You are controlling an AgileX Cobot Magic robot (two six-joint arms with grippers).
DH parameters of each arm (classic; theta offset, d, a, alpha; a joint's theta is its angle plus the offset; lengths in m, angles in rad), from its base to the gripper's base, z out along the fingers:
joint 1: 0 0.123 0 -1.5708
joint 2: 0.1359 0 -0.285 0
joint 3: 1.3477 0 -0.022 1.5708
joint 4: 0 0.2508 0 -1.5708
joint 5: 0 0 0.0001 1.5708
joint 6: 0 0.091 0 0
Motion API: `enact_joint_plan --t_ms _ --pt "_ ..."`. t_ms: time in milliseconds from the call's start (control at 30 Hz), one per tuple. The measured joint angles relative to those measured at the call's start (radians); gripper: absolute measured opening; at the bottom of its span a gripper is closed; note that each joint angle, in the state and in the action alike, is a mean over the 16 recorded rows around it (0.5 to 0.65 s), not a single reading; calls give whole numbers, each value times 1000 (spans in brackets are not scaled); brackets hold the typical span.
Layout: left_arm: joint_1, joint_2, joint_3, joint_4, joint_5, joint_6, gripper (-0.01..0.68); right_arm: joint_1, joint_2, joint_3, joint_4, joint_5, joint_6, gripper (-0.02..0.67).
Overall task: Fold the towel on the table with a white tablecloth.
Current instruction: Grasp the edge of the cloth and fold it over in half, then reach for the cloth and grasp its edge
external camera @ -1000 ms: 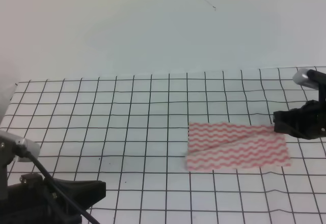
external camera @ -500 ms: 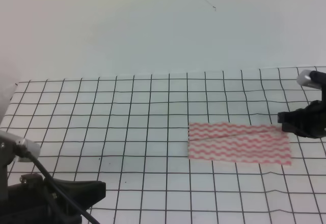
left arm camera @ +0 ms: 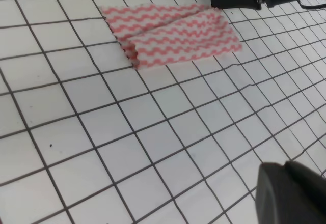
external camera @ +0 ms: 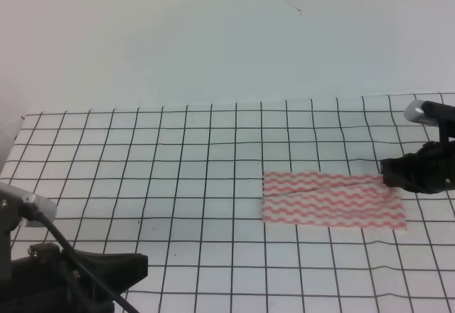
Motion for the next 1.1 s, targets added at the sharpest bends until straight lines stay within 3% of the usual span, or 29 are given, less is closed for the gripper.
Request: enact_joint_plan --t_ms 267,500,767,1100 --pt "0 0 0 0 8 -8 1 0 4 -41 0 21 -18 111" --pt "0 0 0 0 11 -16 1 13 0 -125 -56 172 -116 173" --pt "0 0 0 0 11 -19 1 102 32 -326 -392 384 -85 185" --pt "0 0 0 1 12 -22 1 264 138 -552 -851 455 136 186"
